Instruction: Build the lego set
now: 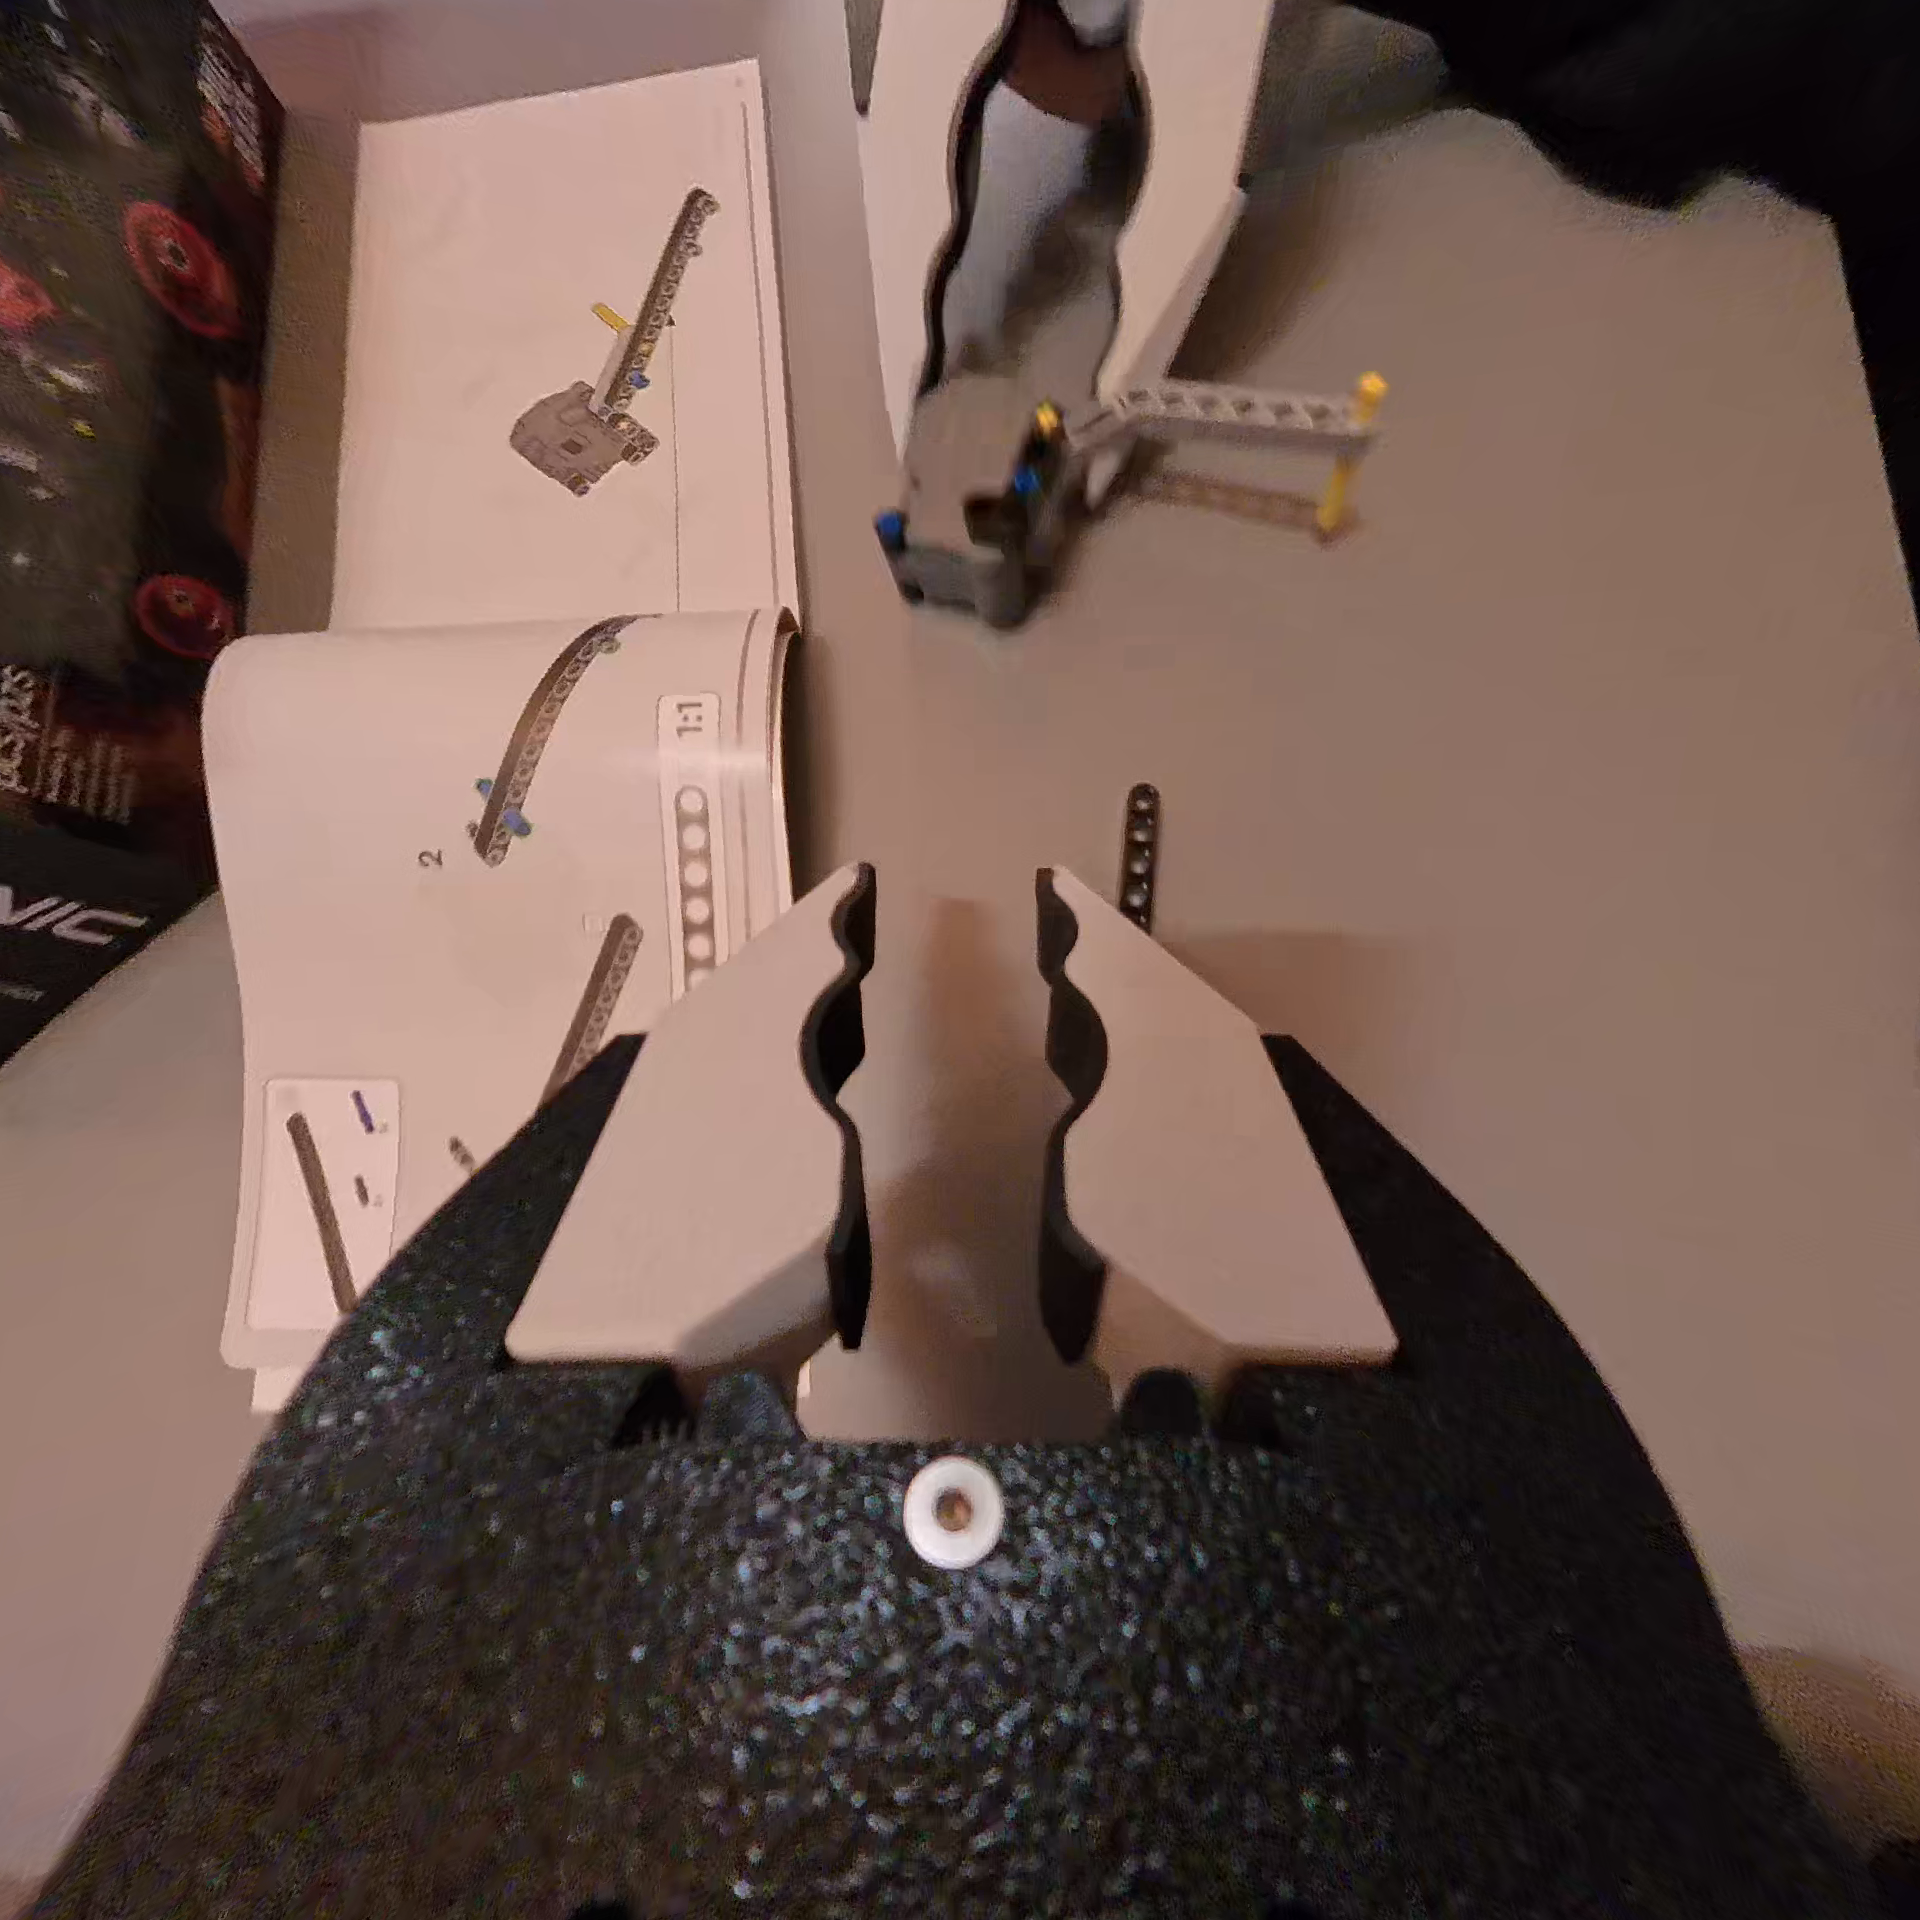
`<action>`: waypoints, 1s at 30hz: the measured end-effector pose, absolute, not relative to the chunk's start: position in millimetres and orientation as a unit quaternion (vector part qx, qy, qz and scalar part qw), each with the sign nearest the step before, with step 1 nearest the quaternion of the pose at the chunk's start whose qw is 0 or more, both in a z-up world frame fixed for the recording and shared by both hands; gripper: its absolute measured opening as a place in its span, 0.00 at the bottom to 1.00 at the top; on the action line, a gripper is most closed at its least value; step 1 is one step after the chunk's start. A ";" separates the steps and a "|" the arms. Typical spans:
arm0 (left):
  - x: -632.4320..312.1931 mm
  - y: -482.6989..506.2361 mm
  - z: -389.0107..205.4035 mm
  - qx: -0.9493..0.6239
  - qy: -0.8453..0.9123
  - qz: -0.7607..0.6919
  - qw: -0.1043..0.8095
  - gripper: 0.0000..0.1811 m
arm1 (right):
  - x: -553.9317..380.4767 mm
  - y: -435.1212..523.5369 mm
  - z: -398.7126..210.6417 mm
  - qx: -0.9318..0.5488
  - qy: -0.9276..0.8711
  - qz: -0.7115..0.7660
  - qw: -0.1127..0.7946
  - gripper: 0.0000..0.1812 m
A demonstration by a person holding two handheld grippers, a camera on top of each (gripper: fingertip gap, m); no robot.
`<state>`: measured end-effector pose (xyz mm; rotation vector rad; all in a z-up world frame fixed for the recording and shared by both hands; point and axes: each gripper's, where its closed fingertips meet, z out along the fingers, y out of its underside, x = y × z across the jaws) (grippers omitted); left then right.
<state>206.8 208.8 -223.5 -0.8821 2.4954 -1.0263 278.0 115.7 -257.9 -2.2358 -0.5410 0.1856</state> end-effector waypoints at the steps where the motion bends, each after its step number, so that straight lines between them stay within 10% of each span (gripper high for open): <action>1: 202.5 213.9 -221.8 -0.311 0.864 -0.363 0.156 0.15 | 286.3 107.8 -256.6 -0.887 -0.204 0.080 0.406 0.23; 16: 174.4 249.9 -204.4 -0.365 0.793 -0.453 0.182 0.12 | 339.9 81.5 -262.0 -0.881 -0.233 0.111 0.397 0.23; 25: 171.0 249.6 -200.2 -0.362 0.782 -0.474 0.183 0.11 | 367.3 55.9 -201.4 -0.899 -0.146 0.014 0.413 0.40; 30: 173.8 251.6 -184.5 -0.366 0.757 -0.507 0.192 0.09 | 302.5 131.7 -133.8 -0.824 -0.108 0.023 0.556 0.23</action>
